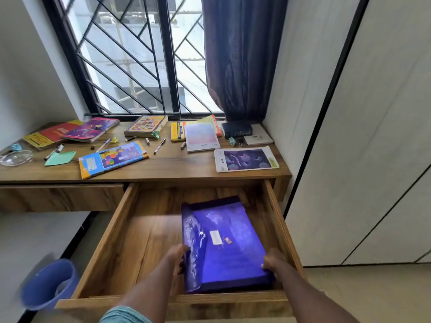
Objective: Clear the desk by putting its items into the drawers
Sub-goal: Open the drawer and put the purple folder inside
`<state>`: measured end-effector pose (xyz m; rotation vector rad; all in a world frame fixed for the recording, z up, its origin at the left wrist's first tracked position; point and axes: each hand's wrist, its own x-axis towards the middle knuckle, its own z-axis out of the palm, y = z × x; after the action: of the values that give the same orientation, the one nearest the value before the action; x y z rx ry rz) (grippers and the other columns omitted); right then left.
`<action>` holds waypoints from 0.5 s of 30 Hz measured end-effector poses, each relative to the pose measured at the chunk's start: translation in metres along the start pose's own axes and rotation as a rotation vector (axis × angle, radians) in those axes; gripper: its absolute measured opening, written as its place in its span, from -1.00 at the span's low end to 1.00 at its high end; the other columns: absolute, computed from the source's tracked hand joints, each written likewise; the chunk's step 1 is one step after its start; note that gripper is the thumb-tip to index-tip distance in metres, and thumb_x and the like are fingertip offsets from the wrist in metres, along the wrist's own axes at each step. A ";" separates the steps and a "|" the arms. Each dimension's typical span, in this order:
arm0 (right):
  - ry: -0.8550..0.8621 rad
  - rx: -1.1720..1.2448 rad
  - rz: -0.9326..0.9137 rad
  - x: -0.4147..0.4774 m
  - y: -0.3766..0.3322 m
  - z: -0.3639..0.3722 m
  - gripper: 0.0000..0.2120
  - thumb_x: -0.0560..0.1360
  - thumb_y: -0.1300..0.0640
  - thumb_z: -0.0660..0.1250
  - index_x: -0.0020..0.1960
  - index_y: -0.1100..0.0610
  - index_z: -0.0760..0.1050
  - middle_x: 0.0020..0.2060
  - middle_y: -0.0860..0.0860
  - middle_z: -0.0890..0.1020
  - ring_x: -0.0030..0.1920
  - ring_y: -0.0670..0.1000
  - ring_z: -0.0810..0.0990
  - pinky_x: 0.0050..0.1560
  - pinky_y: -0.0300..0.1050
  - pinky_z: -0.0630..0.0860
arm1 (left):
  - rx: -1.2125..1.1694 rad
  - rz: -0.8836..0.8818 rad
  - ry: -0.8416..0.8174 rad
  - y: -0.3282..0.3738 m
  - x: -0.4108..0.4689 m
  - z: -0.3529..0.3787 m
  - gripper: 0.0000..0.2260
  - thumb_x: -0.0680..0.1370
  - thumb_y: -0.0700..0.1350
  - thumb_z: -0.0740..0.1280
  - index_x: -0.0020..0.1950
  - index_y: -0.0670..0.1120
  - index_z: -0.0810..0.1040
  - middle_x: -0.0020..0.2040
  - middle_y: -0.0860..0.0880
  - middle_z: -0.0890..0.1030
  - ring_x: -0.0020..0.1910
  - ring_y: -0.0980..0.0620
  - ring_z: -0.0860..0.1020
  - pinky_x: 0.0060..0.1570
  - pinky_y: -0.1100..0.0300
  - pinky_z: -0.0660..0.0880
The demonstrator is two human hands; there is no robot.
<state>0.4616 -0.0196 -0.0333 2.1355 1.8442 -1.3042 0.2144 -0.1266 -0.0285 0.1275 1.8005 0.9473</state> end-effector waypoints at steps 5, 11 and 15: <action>0.135 -0.018 0.071 0.006 -0.005 0.005 -0.69 0.55 0.26 0.18 0.25 0.33 0.48 0.19 0.21 0.58 0.22 0.15 0.55 0.05 -0.12 0.50 | 0.204 0.093 0.004 0.007 0.024 0.014 -0.74 0.56 -0.37 0.13 -0.28 -0.19 0.47 -0.33 -0.11 0.47 -0.37 0.01 0.43 -0.37 0.22 0.38; 0.248 -0.058 0.079 0.014 -0.016 0.015 -0.59 0.56 0.27 0.16 0.40 0.27 0.27 0.34 0.21 0.41 0.33 0.19 0.43 0.25 -0.04 0.40 | 0.439 0.249 -0.009 0.019 0.039 0.040 -0.65 0.53 -0.42 0.11 0.21 -0.15 0.49 -0.04 -0.22 0.61 -0.17 0.01 0.47 -0.12 0.11 0.52; 0.241 -0.145 0.032 0.022 -0.020 0.019 -0.47 0.56 0.24 0.12 0.50 0.21 0.07 0.41 0.20 0.22 0.38 0.22 0.31 0.32 0.00 0.34 | 0.525 0.259 -0.025 0.027 0.046 0.050 -0.65 0.57 -0.32 0.18 0.34 -0.16 0.45 0.27 -0.18 0.54 0.14 -0.05 0.54 0.08 0.20 0.49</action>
<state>0.4337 -0.0063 -0.0491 2.3179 1.9101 -0.9092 0.2269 -0.0585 -0.0525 0.7120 2.0042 0.6198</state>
